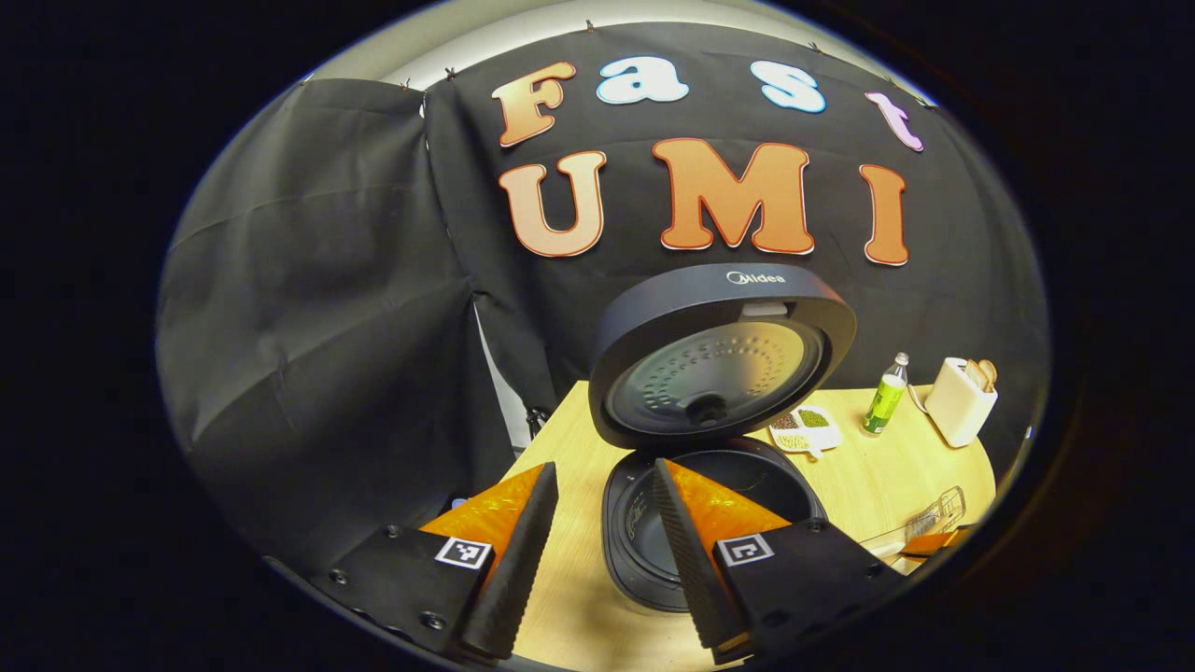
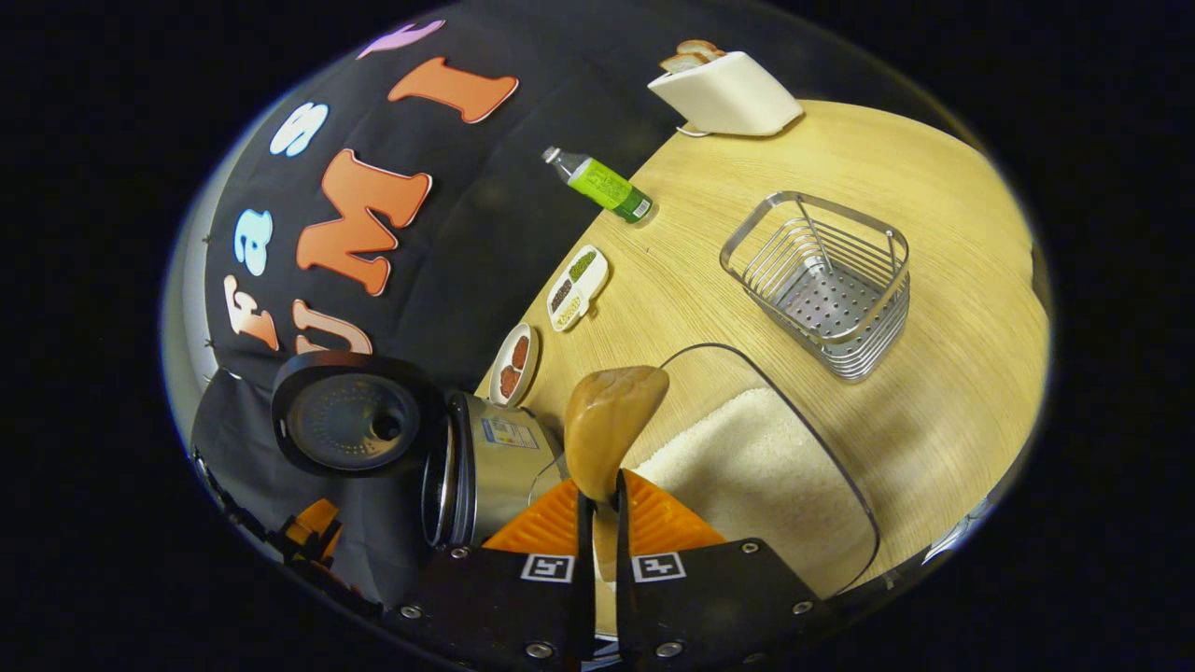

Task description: Close the left gripper, press the button to open the rice cooker; take a wooden spoon from the chopstick holder with the right hand, scoop a spoonful of rice and pour it into the rice cooker, then put the wooden spoon back into the chopstick holder.

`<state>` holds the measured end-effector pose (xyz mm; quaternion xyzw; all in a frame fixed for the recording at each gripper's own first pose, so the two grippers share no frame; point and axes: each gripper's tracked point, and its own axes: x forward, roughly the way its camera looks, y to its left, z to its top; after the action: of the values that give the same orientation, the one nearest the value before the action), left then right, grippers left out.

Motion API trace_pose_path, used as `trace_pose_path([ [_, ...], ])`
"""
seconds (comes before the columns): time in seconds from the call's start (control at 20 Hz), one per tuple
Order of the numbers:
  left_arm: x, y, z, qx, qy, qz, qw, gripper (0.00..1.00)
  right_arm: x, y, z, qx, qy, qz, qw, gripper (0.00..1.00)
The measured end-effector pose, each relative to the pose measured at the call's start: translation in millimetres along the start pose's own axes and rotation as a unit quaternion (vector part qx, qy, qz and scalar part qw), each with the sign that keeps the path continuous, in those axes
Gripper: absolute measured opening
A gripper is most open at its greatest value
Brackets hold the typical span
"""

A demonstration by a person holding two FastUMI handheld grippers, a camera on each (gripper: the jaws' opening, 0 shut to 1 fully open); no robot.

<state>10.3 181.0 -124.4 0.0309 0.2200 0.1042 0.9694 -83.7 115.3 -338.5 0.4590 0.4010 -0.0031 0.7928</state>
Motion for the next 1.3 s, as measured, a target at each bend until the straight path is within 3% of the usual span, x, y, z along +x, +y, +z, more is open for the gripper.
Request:
trace_pose_path([
  [0.3, -3, -8, 6, -0.003, -0.004, 0.011, 1.000, 0.73, -15, -9, 31, 0.018, -0.004, 0.027, 0.999, 0.08],
  [0.35, -4, -10, 7, -0.004, -0.006, 0.013, 1.000, 0.68, -19, -10, 37, 0.026, -0.004, 0.035, 0.999, 0.08],
  [0.45, -6, -13, 9, -0.004, -0.009, 0.017, 1.000, 0.75, -26, -11, 48, 0.045, -0.001, 0.051, 0.998, 0.08],
  [0.6, -7, -17, 11, -0.010, -0.011, 0.024, 1.000, 0.68, -36, -14, 66, 0.067, 0.000, 0.067, 0.996, 0.08],
  [0.65, -9, -17, 9, -0.013, -0.011, 0.028, 0.999, 0.73, -39, -14, 71, 0.070, -0.001, 0.072, 0.995, 0.08],
  [0.75, -10, -17, 9, -0.019, -0.012, 0.035, 0.999, 0.71, -45, -10, 80, 0.082, 0.003, 0.087, 0.993, 0.08],
  [1.3, -18, -4, 14, -0.041, -0.033, 0.061, 0.997, 0.68, -49, 61, 117, 0.180, 0.037, 0.200, 0.962, 0.08],
])
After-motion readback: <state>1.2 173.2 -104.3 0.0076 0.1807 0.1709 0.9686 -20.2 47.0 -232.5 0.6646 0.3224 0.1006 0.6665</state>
